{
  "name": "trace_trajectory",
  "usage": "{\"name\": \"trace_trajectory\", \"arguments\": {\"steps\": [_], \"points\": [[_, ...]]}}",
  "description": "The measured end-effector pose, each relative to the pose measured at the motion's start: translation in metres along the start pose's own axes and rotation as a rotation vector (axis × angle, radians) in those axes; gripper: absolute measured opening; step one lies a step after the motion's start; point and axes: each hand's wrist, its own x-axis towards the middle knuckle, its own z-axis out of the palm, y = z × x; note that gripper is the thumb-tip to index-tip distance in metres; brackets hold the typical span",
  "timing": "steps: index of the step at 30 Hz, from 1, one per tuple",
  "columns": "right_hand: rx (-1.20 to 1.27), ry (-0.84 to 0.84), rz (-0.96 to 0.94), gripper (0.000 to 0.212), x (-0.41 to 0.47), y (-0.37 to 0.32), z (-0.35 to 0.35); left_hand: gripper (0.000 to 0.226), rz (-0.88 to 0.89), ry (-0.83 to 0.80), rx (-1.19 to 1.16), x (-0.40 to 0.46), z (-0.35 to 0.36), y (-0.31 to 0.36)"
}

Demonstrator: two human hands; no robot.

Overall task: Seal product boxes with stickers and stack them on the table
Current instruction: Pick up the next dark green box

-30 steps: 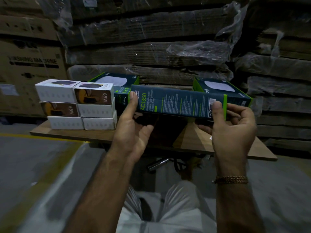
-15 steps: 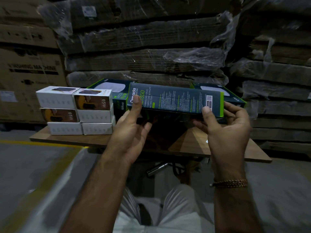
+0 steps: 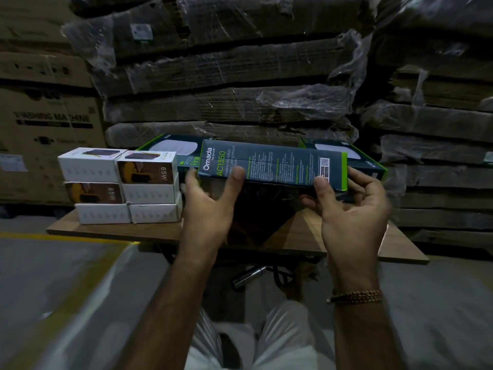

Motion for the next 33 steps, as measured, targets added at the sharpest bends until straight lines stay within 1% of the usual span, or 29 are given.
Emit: {"name": "trace_trajectory", "arguments": {"steps": [1, 2, 3, 4, 5, 6, 7, 8, 9, 11, 15, 17, 20, 22, 24, 26, 29, 31, 33], "points": [[-0.001, 0.001, -0.003, 0.046, 0.0, 0.001, 0.0, 0.139, 0.145, 0.054, 0.186, 0.0, -0.001, -0.001], [-0.005, 0.001, -0.008, 0.045, 0.0, 0.002, 0.0, 0.147, 0.306, 0.089, 0.336, 0.0, -0.003, 0.0], [-0.013, 0.001, -0.014, 0.044, 0.001, 0.003, -0.001, 0.151, 0.48, 0.113, 0.483, 0.002, -0.005, 0.002], [-0.021, -0.001, -0.02, 0.045, 0.001, 0.004, -0.001, 0.147, 0.647, 0.114, 0.64, 0.007, -0.008, 0.004], [-0.03, -0.002, -0.026, 0.045, 0.002, 0.005, -0.003, 0.138, 0.789, 0.093, 0.789, 0.013, -0.01, 0.008], [-0.038, -0.004, -0.032, 0.046, 0.003, 0.007, -0.004, 0.126, 0.895, 0.057, 0.887, 0.022, -0.013, 0.009], [-0.045, -0.012, -0.037, 0.047, 0.004, 0.008, -0.006, 0.113, 0.969, 0.023, 0.926, 0.03, -0.015, 0.011], [-0.05, -0.024, -0.039, 0.048, 0.005, 0.011, -0.007, 0.102, 1.004, -0.007, 0.907, 0.037, -0.018, 0.012], [-0.054, -0.038, -0.039, 0.049, 0.005, 0.014, -0.009, 0.095, 1.007, -0.032, 0.865, 0.042, -0.02, 0.012], [-0.063, -0.064, -0.043, 0.05, 0.007, 0.02, -0.011, 0.089, 0.997, -0.064, 0.818, 0.048, -0.021, 0.009], [-0.129, -0.12, -0.032, 0.048, 0.014, 0.041, -0.015, 0.091, 1.056, -0.047, 0.87, 0.059, -0.017, -0.02], [-0.162, -0.18, 0.007, 0.046, 0.02, 0.06, -0.019, 0.092, 1.071, -0.032, 0.877, 0.066, -0.015, -0.042], [-0.244, -0.289, 0.067, 0.054, 0.03, 0.091, -0.034, 0.09, 1.052, 0.015, 0.87, 0.075, -0.01, -0.072], [-0.339, -0.322, 0.08, 0.054, 0.037, 0.108, -0.045, 0.09, 1.05, 0.027, 0.86, 0.081, -0.006, -0.085], [-0.454, -0.317, 0.085, 0.048, 0.044, 0.121, -0.056, 0.091, 1.051, 0.018, 0.853, 0.088, 0.0, -0.093], [-0.516, -0.337, 0.096, 0.045, 0.049, 0.129, -0.064, 0.091, 1.038, 0.021, 0.839, 0.094, 0.008, -0.099], [-0.614, -0.322, 0.1, 0.033, 0.055, 0.134, -0.077, 0.092, 1.012, 0.028, 0.797, 0.1, 0.016, -0.111], [-0.698, -0.267, 0.083, 0.027, 0.054, 0.139, -0.089, 0.089, 0.99, 0.046, 0.737, 0.098, 0.019, -0.12], [-0.778, -0.167, 0.031, 0.026, 0.046, 0.145, -0.104, 0.087, 0.974, 0.05, 0.694, 0.096, 0.02, -0.13]]}}
